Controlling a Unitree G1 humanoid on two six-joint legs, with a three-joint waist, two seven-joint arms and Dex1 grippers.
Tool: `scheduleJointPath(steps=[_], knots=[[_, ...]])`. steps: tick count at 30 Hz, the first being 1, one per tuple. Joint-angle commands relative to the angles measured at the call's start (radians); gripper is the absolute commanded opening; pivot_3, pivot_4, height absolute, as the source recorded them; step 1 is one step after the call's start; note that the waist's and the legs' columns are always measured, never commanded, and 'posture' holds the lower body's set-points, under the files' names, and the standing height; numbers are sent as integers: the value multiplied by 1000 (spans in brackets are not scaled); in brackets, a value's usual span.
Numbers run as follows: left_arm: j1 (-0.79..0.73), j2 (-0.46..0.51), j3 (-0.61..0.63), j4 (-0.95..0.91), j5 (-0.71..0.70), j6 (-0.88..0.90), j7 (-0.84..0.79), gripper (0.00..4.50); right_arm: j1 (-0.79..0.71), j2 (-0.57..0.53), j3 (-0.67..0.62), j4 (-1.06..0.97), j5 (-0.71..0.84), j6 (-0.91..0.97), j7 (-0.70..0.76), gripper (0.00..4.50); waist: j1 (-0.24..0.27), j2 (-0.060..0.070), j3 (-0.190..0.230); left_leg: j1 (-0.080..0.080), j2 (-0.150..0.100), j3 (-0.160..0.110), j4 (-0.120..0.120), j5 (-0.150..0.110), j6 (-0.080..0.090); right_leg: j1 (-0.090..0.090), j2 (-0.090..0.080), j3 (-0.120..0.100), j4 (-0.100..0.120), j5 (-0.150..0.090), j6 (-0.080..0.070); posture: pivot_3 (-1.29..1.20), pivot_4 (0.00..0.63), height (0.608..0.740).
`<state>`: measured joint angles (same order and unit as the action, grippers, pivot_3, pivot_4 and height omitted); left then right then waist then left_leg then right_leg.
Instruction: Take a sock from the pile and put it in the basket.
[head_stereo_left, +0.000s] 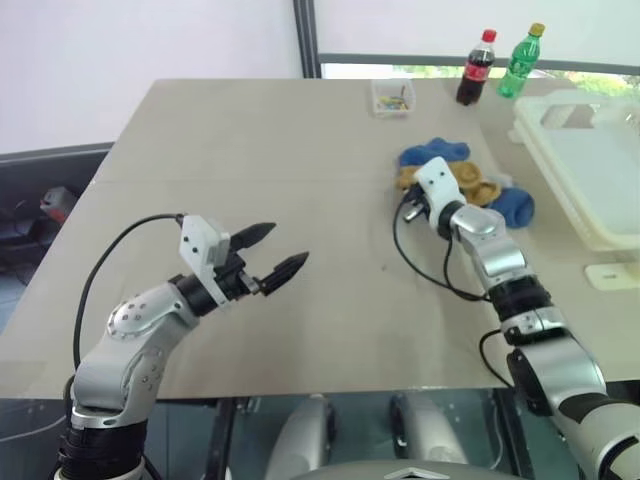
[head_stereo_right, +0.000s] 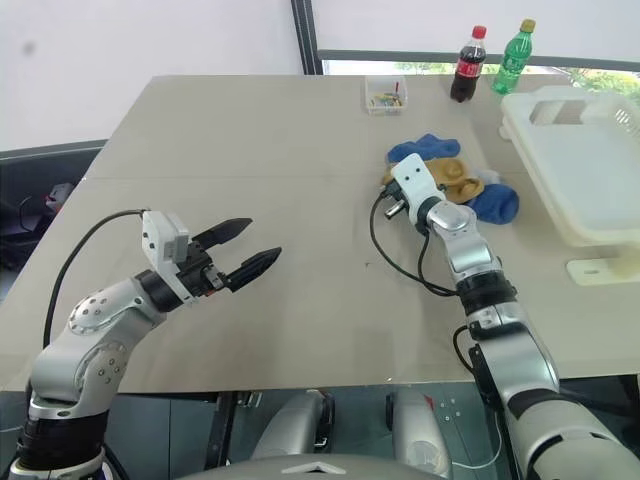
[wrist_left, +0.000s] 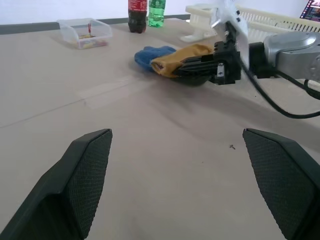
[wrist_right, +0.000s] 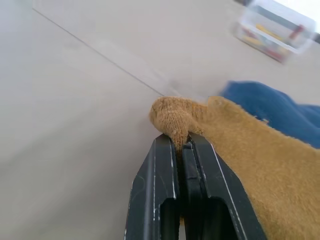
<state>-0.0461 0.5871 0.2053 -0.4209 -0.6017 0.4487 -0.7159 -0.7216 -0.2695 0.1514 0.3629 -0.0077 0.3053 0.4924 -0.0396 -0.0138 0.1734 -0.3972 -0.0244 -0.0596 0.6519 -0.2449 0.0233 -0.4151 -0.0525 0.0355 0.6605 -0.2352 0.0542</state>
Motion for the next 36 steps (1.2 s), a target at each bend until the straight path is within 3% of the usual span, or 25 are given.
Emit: scheduleJointPath(steps=[1,11,15,19,24,27,36], knots=[[-13,-2,10,-3,-2,-26,-8,4500,66,-4,36,-245,34,168,53,55,1,0,0,0,0,0,0,0,0,0,0,0,0,0,0,0,150,740],[-41,-5,-16,107,28,-44,-39,4500,207,14,140,-662,226,569,192,55,0,0,0,0,0,-2,0,0,0,0,0,-2,0,0,0,0,150,740],[-36,1,-22,144,37,-37,-58,4500,200,67,86,-713,352,689,194,1267,1,0,0,0,0,-2,0,0,0,0,0,-2,0,0,0,0,150,740],[-41,8,-48,149,55,-11,-64,4500,198,45,71,-783,398,746,176,3131,4,0,0,0,0,-3,0,0,0,0,-1,-3,0,0,0,0,150,740],[-44,24,-65,144,46,53,-65,4500,221,-48,-4,-894,489,801,199,3131,7,0,0,-1,-1,-3,0,0,0,0,-2,-4,-1,0,0,0,150,740],[-58,19,-77,144,43,80,-61,4500,210,-84,-42,-872,461,759,146,3131,6,0,0,-1,-1,-4,0,0,0,0,-2,-5,-1,0,0,0,150,740],[-98,-54,-173,121,61,175,18,4500,115,-100,9,-433,226,449,23,3131,4,0,0,-1,-1,-2,0,0,0,0,-1,-4,-1,0,0,0,150,740]])
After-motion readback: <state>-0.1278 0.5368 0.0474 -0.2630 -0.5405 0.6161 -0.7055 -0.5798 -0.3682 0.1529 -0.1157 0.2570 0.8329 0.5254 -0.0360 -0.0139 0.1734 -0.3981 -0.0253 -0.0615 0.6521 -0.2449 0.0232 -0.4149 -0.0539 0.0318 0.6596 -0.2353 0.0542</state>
